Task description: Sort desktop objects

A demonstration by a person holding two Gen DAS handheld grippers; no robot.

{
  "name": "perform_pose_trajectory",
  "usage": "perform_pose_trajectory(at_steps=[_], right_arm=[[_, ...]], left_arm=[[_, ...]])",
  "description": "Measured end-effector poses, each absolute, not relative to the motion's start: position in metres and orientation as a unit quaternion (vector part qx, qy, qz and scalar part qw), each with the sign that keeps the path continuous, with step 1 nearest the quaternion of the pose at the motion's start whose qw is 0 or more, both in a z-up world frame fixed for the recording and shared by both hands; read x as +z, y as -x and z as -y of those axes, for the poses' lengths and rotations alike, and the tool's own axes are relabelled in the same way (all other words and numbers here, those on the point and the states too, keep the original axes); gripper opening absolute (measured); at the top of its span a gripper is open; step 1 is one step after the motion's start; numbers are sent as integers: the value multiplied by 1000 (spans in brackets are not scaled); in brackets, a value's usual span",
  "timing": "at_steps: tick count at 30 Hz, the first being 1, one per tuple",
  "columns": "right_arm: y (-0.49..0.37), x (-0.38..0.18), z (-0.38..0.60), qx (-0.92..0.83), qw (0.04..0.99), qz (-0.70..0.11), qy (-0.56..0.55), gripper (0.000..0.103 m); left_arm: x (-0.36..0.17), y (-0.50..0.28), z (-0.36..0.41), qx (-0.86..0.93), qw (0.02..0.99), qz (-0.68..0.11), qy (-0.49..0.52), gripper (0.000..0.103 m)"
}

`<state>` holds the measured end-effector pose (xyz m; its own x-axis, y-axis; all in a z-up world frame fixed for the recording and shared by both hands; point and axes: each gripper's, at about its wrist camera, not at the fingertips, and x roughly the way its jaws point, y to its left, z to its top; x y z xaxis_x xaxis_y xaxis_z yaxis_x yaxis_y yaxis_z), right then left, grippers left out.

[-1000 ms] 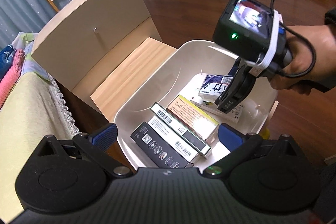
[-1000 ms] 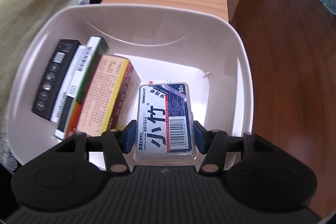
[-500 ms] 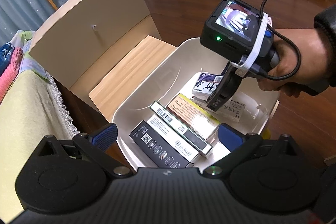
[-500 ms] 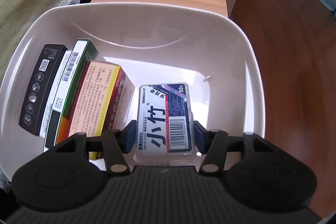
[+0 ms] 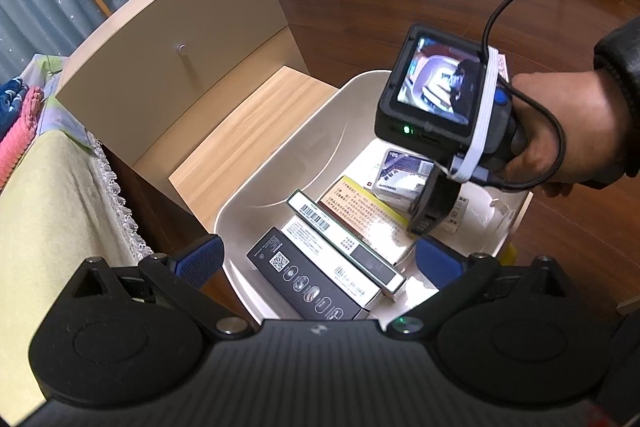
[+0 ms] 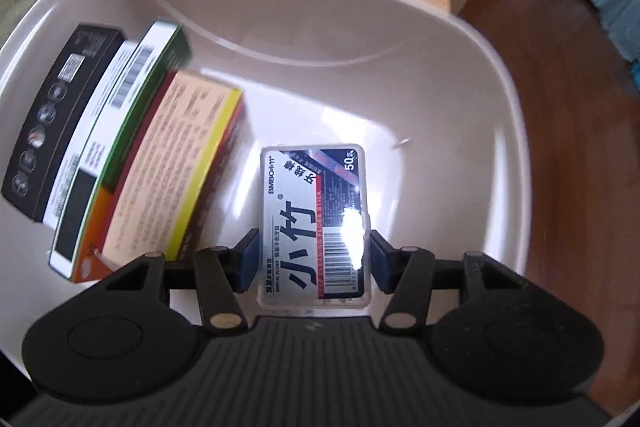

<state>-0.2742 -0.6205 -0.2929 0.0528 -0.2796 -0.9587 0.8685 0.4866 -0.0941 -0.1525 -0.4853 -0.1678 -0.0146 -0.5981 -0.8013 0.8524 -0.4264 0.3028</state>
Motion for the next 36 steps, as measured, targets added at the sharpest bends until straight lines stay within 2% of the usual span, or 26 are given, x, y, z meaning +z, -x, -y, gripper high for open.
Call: perform_pose_trajectory(at_steps=[15, 28, 36], right_arm=[[289, -295, 635, -373, 690, -507, -356, 52], [266, -275, 612, -414, 682, -585, -145, 52], [259, -279, 615, -412, 661, -624, -70, 51]], left_arm=[[-172, 154, 488, -700, 519, -142, -469, 103], [-170, 151, 486, -702, 521, -140, -465, 103], [-170, 149, 488, -704, 523, -141, -461, 103]])
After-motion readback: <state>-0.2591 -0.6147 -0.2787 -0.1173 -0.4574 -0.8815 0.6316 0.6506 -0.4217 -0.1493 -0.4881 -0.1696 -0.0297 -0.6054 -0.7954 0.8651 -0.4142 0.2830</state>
